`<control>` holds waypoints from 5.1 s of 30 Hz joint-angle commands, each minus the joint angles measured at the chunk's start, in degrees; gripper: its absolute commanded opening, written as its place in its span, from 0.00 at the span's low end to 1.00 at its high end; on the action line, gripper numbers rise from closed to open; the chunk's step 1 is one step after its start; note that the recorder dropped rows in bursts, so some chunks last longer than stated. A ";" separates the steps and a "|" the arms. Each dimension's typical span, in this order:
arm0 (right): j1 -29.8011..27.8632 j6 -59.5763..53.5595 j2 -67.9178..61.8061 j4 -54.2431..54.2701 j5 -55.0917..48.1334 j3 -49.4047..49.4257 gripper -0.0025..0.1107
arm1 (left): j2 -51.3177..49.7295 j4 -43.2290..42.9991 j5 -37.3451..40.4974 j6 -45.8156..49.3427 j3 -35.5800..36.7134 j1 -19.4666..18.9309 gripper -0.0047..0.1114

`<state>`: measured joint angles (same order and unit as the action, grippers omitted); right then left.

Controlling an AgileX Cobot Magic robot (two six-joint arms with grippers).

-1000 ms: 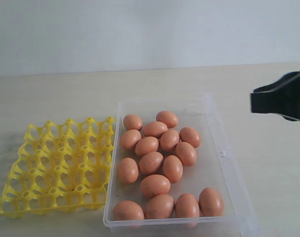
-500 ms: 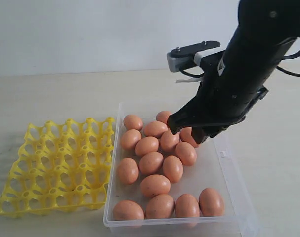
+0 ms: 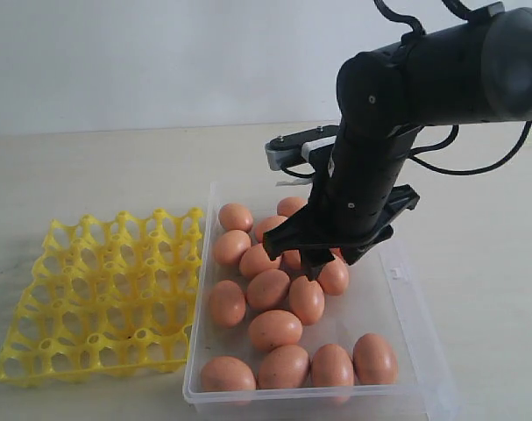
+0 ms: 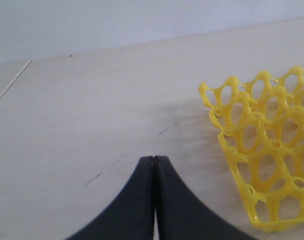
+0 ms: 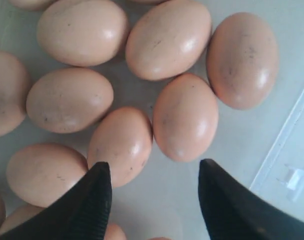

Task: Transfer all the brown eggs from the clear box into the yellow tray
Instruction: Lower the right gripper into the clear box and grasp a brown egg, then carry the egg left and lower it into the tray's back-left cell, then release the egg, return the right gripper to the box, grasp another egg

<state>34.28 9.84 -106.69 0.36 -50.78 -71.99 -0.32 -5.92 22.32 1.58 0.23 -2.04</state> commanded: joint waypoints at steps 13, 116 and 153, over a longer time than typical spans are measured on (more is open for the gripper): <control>-1.38 2.11 -5.57 -3.89 6.18 -0.67 0.48 | 0.32 0.14 -0.52 -0.28 -0.23 0.45 0.04; 11.06 49.28 -41.97 -49.83 79.81 -37.81 0.56 | 0.32 0.14 -0.52 -0.10 -0.23 0.43 0.04; 5.33 32.90 2.47 -53.37 53.14 -6.32 0.55 | 0.32 0.14 -0.52 -0.10 -0.23 0.43 0.04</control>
<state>39.05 65.02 -108.32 -68.48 12.22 -84.02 -0.32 -5.92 22.32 1.58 0.23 -2.04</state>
